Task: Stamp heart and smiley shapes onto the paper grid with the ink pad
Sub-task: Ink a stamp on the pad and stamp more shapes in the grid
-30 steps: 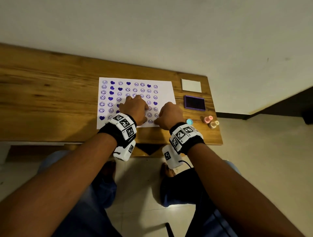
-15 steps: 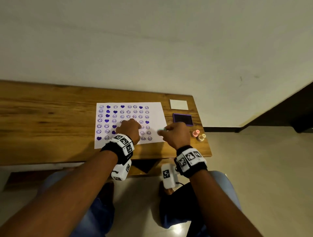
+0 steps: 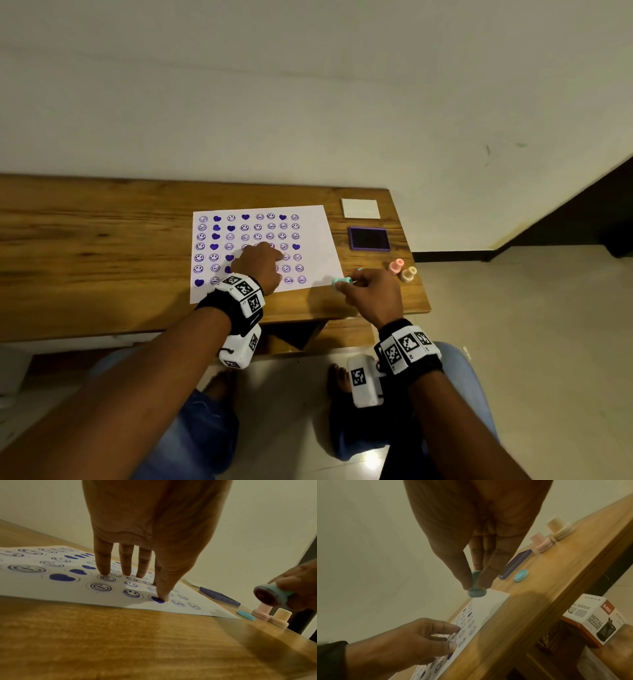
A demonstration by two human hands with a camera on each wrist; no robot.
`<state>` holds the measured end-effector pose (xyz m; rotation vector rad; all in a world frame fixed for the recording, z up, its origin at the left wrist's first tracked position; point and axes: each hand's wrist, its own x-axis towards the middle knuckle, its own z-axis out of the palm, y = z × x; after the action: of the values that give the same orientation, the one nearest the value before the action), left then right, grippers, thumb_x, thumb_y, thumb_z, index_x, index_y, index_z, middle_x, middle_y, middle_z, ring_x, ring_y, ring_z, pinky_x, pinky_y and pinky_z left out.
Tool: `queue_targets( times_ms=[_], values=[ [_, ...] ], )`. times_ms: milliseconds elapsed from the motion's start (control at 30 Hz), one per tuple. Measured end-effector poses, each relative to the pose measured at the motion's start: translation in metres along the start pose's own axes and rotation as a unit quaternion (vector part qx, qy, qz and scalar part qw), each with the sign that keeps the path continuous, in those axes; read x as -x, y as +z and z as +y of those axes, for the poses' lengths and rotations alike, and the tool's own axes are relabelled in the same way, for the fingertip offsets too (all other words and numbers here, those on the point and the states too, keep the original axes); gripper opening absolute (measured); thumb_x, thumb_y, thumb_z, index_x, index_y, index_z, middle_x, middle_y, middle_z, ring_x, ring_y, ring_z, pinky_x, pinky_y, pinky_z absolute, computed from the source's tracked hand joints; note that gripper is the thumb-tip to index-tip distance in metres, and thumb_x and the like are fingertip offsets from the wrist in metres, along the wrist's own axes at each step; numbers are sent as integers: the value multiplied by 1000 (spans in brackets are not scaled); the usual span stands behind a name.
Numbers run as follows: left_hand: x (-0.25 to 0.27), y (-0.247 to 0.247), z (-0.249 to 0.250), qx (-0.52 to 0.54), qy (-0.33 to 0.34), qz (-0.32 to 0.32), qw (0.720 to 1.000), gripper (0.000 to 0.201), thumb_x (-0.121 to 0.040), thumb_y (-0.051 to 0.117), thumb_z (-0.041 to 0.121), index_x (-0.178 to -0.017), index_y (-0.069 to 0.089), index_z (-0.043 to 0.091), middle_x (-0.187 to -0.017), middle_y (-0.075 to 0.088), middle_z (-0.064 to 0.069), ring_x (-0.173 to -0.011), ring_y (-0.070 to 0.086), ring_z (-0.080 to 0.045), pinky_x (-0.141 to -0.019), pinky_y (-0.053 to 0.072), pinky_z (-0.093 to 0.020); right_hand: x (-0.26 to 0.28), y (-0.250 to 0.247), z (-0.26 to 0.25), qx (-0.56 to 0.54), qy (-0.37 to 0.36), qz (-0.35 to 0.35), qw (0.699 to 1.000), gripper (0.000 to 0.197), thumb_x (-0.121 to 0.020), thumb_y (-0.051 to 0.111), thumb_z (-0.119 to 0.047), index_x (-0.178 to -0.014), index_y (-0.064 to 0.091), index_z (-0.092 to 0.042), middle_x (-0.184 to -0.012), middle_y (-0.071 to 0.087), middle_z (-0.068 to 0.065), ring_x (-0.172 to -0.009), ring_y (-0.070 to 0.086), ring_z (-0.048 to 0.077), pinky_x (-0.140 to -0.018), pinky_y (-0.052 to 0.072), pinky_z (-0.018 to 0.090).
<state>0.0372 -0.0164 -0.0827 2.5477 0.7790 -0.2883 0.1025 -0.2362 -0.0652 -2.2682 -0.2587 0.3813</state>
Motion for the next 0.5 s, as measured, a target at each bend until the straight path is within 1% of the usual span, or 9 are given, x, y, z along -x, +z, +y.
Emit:
queue_targets(
  times_ms=[33, 100, 133, 167, 233, 300, 400, 467, 500],
  values=[
    [0, 1, -1, -3, 3, 3, 1000, 49, -83, 69, 29, -129, 55, 32, -138, 48, 4, -129, 41, -26, -102, 41, -44, -1, -3, -1, -3, 4, -1, 1000, 22, -78, 84, -34, -90, 77, -17, -71, 74, -4, -63, 72, 12, -72, 63, 41],
    [-1, 2, -4, -6, 10, 7, 1000, 50, -83, 68, 32, -130, 54, 32, -142, 44, 4, -132, 39, -25, -103, 41, -43, -4, -9, -2, -3, 5, 3, 1000, 28, -81, 82, -34, -99, 76, -13, -74, 74, -4, -63, 71, 8, -70, 61, 31],
    [-1, 3, -6, -7, 15, 7, 1000, 50, -83, 68, 32, -131, 53, 32, -145, 42, 4, -133, 37, -25, -104, 40, -43, -5, -14, -3, 1, 3, 12, 1000, 30, -82, 81, -35, -101, 76, -13, -74, 73, -5, -64, 70, 7, -68, 59, 27],
    [-2, 3, -7, -8, 20, 5, 1000, 50, -84, 67, 33, -132, 53, 32, -147, 40, 5, -135, 36, -24, -106, 38, -44, -7, -19, -2, 4, -1, 22, 1000, 30, -82, 81, -36, -101, 76, -13, -74, 73, -5, -64, 70, 6, -68, 58, 26],
    [-1, 3, -9, 1, 27, 5, 1000, 48, -85, 64, 33, -132, 53, 30, -149, 39, 4, -137, 34, -24, -108, 35, -45, -11, -29, 0, -4, 0, 40, 999, 31, -81, 81, -38, -101, 76, -15, -76, 74, -5, -64, 70, 5, -71, 60, 30],
    [-1, 3, -8, 8, 30, 25, 999, 45, -87, 63, 33, -130, 56, 26, -148, 40, 3, -137, 33, -24, -108, 35, -46, -14, -38, 3, -17, 10, 48, 999, 32, -80, 82, -36, -103, 76, -14, -79, 75, -4, -65, 71, 6, -75, 62, 34],
    [0, 3, -3, 15, 43, 55, 997, 44, -88, 61, 31, -131, 56, 24, -150, 38, 3, -139, 28, -23, -110, 33, -44, -18, -49, 7, -31, 17, 66, 997, 32, -81, 82, -34, -105, 75, -13, -80, 75, -3, -64, 72, 6, -76, 63, 35],
    [1, 4, 8, 14, 61, 72, 995, 41, -88, 61, 30, -128, 58, 24, -145, 44, 3, -135, 34, -25, -106, 37, -42, -21, -53, 11, -38, 21, 79, 996, 32, -82, 81, -34, -105, 75, -13, -80, 75, -2, -64, 71, 7, -77, 62, 35],
    [2, 5, 15, 21, 75, 80, 994, 38, -87, 62, 29, -125, 61, 23, -139, 50, 2, -130, 39, -26, -103, 40, -41, -22, -55, 13, -41, 26, 86, 995, 32, -82, 81, -34, -106, 75, -13, -80, 75, -1, -64, 71, 7, -77, 62, 35]
  ],
)
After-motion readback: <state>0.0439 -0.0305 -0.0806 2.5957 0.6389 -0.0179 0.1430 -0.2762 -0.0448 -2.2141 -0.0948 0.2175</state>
